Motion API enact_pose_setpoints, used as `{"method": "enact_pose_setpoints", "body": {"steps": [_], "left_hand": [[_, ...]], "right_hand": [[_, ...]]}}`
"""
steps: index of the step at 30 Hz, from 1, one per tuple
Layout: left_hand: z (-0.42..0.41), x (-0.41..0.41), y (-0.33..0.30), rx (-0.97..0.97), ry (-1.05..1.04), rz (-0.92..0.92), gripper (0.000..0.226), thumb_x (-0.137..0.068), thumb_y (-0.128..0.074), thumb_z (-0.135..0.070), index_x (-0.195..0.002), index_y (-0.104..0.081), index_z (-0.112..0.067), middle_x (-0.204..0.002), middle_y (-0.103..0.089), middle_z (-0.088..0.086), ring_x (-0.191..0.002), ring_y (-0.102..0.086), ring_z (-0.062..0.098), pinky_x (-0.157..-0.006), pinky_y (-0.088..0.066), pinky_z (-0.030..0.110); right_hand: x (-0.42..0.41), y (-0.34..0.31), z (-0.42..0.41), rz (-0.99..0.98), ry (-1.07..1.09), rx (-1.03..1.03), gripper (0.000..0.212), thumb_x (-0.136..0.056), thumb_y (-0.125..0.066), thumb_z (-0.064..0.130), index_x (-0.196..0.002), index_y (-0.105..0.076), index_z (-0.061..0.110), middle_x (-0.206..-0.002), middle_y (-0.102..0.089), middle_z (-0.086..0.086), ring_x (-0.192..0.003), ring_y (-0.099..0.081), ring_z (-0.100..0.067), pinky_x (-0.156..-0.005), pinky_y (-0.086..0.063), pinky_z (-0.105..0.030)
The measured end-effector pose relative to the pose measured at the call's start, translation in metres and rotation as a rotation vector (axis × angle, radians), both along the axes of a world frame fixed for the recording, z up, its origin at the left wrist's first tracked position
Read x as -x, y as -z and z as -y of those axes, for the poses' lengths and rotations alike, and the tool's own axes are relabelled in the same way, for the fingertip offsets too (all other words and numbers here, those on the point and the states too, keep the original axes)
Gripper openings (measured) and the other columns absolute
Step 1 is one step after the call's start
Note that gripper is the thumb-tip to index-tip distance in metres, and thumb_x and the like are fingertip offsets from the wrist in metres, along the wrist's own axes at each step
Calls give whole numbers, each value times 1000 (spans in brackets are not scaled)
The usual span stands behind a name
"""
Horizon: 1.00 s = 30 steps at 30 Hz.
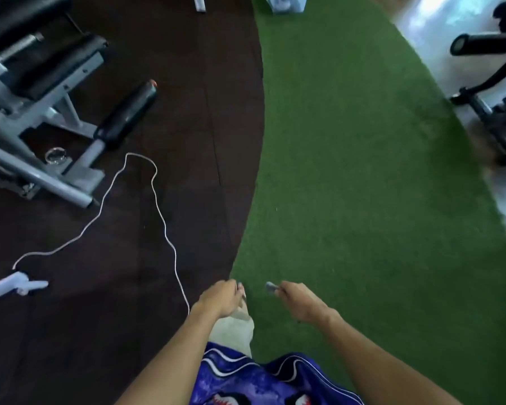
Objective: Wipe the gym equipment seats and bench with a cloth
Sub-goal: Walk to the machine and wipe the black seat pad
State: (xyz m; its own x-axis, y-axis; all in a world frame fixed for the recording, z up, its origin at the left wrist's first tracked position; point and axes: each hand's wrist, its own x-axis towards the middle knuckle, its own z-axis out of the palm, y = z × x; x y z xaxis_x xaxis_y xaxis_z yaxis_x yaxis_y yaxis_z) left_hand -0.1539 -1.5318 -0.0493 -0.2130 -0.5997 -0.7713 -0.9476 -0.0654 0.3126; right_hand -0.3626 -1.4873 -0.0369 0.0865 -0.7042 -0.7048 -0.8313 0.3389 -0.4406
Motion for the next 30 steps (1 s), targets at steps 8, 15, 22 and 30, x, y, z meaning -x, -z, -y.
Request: {"method": "enact_pose_setpoints", "body": {"steps": [8, 15, 22, 30], "left_hand": [[231, 0, -22, -52, -105, -26, 39, -102, -41, -42, -123, -59, -13, -130, -62, 10, -116, -60, 29, -99, -49, 40], [462, 17, -16, -33, -217, -47, 39, -103, -39, -43, -123, -57, -15, -128, -60, 8, -111, -60, 26, -96, -50, 40], [686, 27, -36, -22, -415, -142, 33, -103, -40, -42, -115, -60, -18, -119, -64, 5, -106, -61, 23, -94, -49, 39], [930, -6, -24, -13, -436, -155, 43, -105, -36, -38, -129, -57, -10, -142, -53, 16, -130, -51, 33, -102, -40, 36]], "right_hand": [[0, -24, 250, 45, 51, 45, 39, -105, -35, 38, -96, -58, 7, -87, -67, -7, -70, -58, -22, -54, -37, -31], [13, -19, 496, 63, 20, 71, 31, -104, -39, 39, -78, -49, 28, -78, -61, 7, -65, -55, -10, -60, -38, -27], [19, -35, 734, 80, -5, 91, 37, -102, -43, 44, -89, -59, 13, -101, -74, -8, -91, -70, -26, -81, -55, -40], [-23, -18, 987, 69, -108, 117, 43, -101, -44, 46, -88, -58, 7, -82, -65, -4, -75, -58, -21, -71, -44, -35]]}}
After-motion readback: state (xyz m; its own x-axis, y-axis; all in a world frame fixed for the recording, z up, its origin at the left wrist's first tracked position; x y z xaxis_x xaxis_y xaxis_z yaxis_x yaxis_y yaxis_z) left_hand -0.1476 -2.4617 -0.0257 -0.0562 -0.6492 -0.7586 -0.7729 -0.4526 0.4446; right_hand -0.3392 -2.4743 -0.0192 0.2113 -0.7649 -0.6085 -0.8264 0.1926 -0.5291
